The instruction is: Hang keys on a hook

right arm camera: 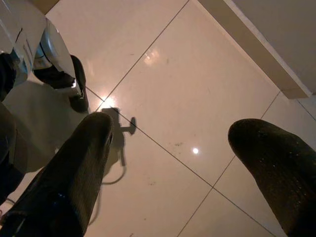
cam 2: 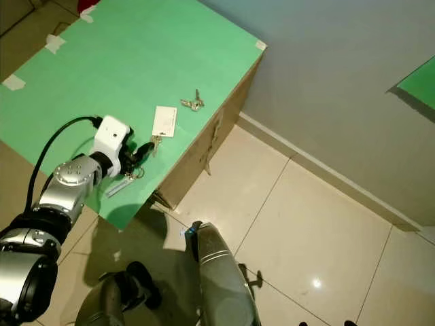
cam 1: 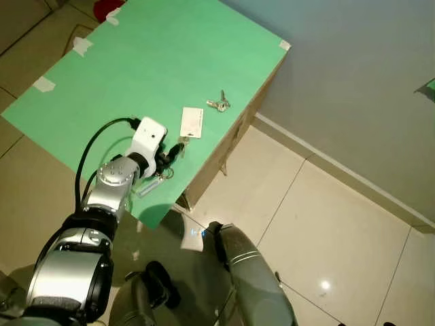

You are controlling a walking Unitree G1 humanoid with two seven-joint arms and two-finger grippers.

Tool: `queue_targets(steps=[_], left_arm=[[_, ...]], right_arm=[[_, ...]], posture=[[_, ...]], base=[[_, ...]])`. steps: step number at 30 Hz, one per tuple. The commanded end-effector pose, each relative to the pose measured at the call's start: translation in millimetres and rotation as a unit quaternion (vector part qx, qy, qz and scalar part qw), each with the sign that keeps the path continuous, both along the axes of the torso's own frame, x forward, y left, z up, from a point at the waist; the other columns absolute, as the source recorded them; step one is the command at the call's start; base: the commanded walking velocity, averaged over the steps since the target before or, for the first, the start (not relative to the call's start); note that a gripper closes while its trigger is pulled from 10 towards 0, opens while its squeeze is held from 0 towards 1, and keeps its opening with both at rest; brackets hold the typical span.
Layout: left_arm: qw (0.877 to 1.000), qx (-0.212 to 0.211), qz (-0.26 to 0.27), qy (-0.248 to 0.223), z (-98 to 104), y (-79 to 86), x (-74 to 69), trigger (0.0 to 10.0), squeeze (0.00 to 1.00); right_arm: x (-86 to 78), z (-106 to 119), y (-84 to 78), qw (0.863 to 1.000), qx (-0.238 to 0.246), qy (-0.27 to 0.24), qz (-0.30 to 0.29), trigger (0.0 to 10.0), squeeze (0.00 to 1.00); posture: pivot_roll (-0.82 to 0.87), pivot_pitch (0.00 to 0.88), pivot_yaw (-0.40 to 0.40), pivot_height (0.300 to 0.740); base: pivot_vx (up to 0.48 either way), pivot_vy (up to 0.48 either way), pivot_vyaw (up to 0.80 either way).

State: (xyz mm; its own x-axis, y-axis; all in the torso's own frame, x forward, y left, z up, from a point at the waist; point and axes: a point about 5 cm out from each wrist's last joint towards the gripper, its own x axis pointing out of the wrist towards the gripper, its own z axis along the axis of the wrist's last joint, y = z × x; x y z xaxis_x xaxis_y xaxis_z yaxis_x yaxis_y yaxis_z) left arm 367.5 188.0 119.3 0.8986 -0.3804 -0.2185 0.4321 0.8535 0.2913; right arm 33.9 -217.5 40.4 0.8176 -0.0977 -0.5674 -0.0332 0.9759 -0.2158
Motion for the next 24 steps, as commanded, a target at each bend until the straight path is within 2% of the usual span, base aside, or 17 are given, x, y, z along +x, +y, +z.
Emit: queue_targets(steps=[1, 5, 9, 14, 18, 19, 20, 21, 24], left_arm=[[0.999, -0.002, 0.0, 0.038, -20, 3.8, -11.3, 10.0, 0.0], [0.998, 0.002, 0.012, 0.059, -29, 9.7, -19.1, 10.0, 0.0], [0.998, 0.012, 0.032, 0.054, -27, 17.5, -21.6, 10.0, 0.0], [0.998, 0.014, 0.037, 0.054, -26, 19.4, -22.5, 10.0, 0.0], [0.996, 0.009, 0.052, 0.075, -37, 20.6, -25.7, 10.0, 0.0], [0.995, 0.004, 0.055, 0.086, -41, 20.7, -26.7, 4.0, 0.0], [0.994, -0.001, 0.058, 0.096, -44, 20.3, -27.7, 2.6, 0.0], [0.993, -0.004, 0.059, 0.103, -46, 20.0, -28.4, 0.0, 0.0], [0.989, -0.003, 0.057, 0.135, -58, 15.7, -34.3, 0.0, 0.0]], right_arm=[[-8.8, -2, -6.6, 1.0, -0.006, 0.021, -0.007, 10.0, 0.0], [-8.9, -2, -6.1, 1.0, -0.004, 0.022, -0.005, 10.0, 0.0], [-8.2, -4, -6.4, 1.0, -0.004, 0.024, -0.001, 10.0, 0.0], [-7.4, -6, -6.4, 1.0, -0.003, 0.025, 0.002, 10.0, 0.0], [-4.5, -7, -6.1, 1.0, -0.002, 0.023, 0.009, 10.0, 0.0], [-3.9, -7, -6.0, 1.0, -0.002, 0.023, 0.01, 10.0, 0.0], [-3.5, -6, -6.1, 1.0, -0.003, 0.022, 0.011, 10.0, 0.0], [-3.2, -6, -6.2, 1.0, -0.003, 0.022, 0.011, 10.0, 0.0], [-3.1, -2, -8.3, 1.0, -0.007, 0.022, 0.012, 10.0, 0.0]], posture=[[-0.44, 0.413, -0.101, 0.683], [-0.43, 0.413, -0.105, 0.683], [-0.42, 0.408, -0.111, 0.683], [-0.41, 0.405, -0.112, 0.683], [-0.41, 0.403, -0.115, 0.683], [-0.41, 0.403, -0.115, 0.683], [-0.41, 0.403, -0.115, 0.683], [-0.41, 0.403, -0.115, 0.683], [-0.42, 0.388, -0.127, 0.683]], base=[[0.0, 0.0, 0.0], [0.0, 0.0, 0.0], [0.0, 0.0, 0.0], [0.0, 0.0, 0.0], [0.0, 0.0, 0.0], [0.0, 0.0, 0.0], [0.0, 0.0, 0.0], [0.0, 0.0, 0.0], [0.0, 0.0, 0.0]])
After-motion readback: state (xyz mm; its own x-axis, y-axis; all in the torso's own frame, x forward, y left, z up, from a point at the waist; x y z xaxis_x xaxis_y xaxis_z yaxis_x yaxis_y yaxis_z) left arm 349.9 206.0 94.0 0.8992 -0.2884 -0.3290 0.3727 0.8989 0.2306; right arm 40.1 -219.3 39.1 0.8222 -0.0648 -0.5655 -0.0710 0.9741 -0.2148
